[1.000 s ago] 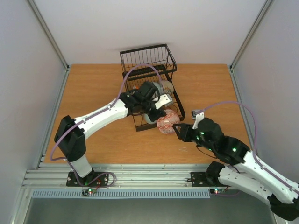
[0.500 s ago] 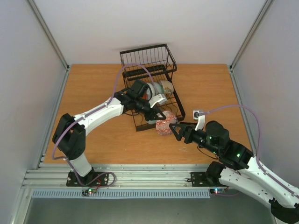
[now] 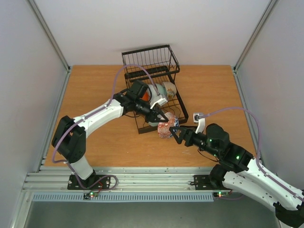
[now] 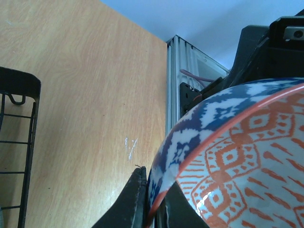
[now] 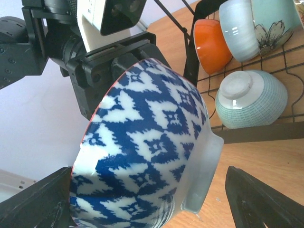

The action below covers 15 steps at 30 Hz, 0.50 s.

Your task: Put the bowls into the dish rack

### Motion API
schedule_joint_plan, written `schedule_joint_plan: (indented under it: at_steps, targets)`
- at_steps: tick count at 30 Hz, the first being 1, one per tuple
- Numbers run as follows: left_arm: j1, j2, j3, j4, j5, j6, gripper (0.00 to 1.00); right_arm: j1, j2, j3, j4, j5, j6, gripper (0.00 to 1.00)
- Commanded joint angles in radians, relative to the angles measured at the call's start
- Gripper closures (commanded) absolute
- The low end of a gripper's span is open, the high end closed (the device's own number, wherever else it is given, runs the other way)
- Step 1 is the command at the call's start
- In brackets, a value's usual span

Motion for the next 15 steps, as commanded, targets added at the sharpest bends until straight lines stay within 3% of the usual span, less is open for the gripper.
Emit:
schedule_joint_plan:
  at_steps: [1, 9, 15]
  targets:
    - [0.012, -0.049, -0.005, 0.083, 0.075, -0.03, 0.99, 0.005, 0.025, -0.029, 0.054, -0.045, 0.021, 0.14]
    - [0.02, -0.058, -0.012, 0.099, 0.083, -0.044, 0.99, 0.005, 0.097, -0.048, 0.173, -0.115, 0.04, 0.17]
    - [0.022, -0.056, -0.016, 0.104, 0.083, -0.05, 0.99, 0.005, 0.111, -0.047, 0.207, -0.134, 0.033, 0.39]
